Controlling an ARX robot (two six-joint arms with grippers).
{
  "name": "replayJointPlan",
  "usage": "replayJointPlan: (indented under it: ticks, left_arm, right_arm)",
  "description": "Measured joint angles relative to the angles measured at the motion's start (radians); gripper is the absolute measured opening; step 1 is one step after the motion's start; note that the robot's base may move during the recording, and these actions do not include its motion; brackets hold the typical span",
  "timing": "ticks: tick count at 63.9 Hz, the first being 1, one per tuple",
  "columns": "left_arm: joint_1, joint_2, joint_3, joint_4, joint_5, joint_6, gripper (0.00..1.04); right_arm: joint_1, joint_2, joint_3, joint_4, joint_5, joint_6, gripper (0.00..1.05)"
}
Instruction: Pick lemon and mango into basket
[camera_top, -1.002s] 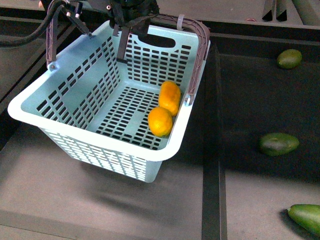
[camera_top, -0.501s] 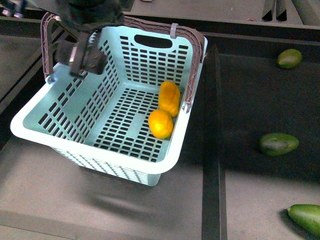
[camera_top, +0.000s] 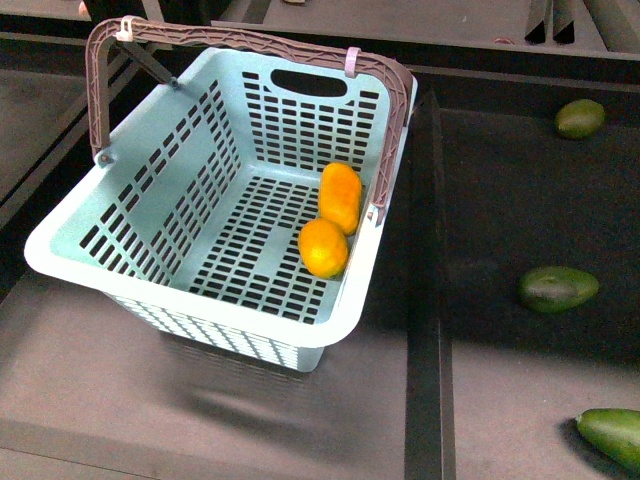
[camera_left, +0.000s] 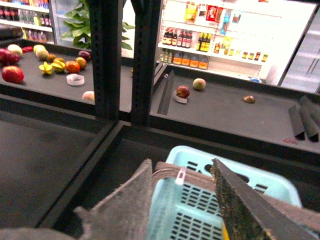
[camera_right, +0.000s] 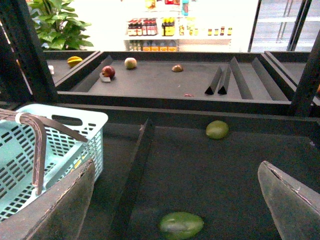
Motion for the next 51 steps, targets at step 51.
replayJointPlan:
  ticks: [51]
  left_arm:
    - [0.256,-0.583,-0.335,-0.251,0.253,0.078,0.04]
  right_arm:
    - [0.0,0.0,0.0,0.0,0.0,0.0,0.96]
